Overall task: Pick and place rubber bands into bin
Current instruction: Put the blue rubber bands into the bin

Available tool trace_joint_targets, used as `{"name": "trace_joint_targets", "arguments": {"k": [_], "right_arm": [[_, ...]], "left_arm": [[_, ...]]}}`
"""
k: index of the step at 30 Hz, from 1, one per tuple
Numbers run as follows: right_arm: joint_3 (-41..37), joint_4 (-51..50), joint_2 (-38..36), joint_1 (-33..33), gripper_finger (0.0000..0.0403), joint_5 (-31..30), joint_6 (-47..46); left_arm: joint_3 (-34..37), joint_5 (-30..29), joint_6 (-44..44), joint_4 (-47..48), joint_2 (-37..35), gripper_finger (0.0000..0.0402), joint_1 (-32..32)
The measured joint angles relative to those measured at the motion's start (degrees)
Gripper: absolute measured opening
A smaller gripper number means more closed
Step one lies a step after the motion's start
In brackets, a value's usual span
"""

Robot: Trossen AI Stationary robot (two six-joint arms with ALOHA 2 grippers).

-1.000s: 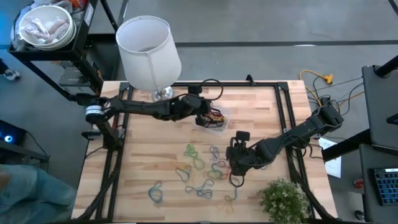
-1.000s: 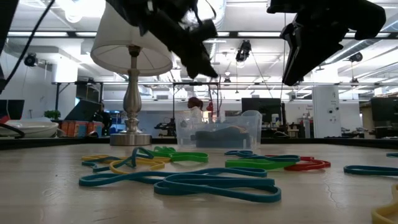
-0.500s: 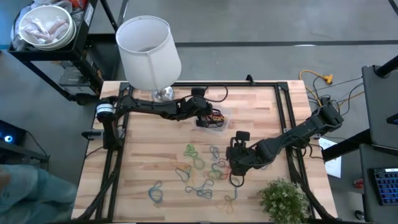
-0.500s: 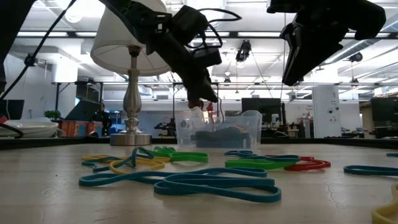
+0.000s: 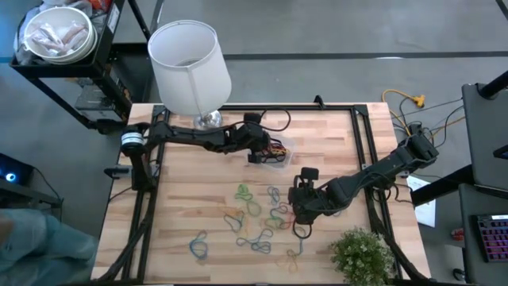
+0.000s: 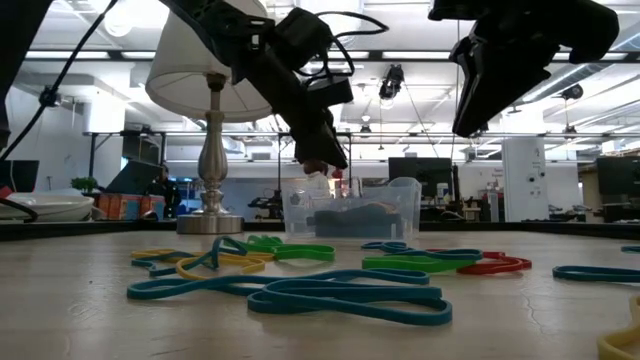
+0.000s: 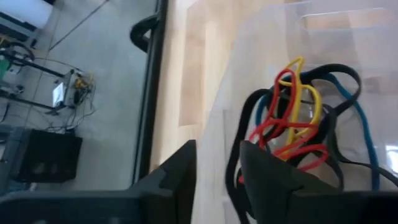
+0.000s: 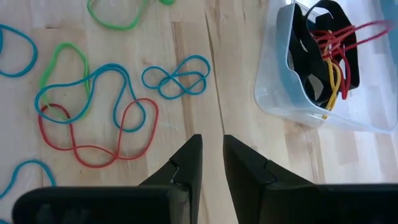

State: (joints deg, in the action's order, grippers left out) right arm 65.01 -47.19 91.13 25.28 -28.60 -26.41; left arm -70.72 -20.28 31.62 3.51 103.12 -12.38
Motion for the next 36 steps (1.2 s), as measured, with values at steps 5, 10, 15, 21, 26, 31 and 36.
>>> {"name": "trace_joint_targets", "arguments": {"k": [5,10,15,21,26,31,36], "right_arm": [[-0.52,0.49,-0.02,0.0,0.0059,0.0,0.0],[-1.83,2.23,-0.02,0.0,0.0059,-0.02,-0.42],[-4.43,8.57,-0.02,0.0,0.0059,0.17,0.37],[-6.94,19.23,-0.02,-0.04,0.0059,3.71,4.9],[-8.74,26.77,-0.02,-0.04,0.0058,7.65,10.55],[-9.12,27.15,-0.02,-0.72,0.0057,7.63,10.2],[-10.55,33.92,2.06,-2.94,0.0057,9.36,11.03]], "left_arm": [[-0.04,-0.75,-2.26,1.39,-0.97,0.0143,0.0],[-1.61,-0.71,-2.88,10.35,-3.01,0.0146,0.65],[-0.93,-0.53,-7.22,20.48,-8.71,0.0147,4.06],[3.42,-0.55,-13.81,27.36,-18.05,0.0147,11.81],[12.06,-0.89,-17.54,25.1,-27.66,0.0147,21.33],[23.44,-1.83,-20.5,17.06,-36.7,0.0147,30.62],[33.05,-4.37,-20.89,8.07,-43.71,0.0147,36.81]]}}
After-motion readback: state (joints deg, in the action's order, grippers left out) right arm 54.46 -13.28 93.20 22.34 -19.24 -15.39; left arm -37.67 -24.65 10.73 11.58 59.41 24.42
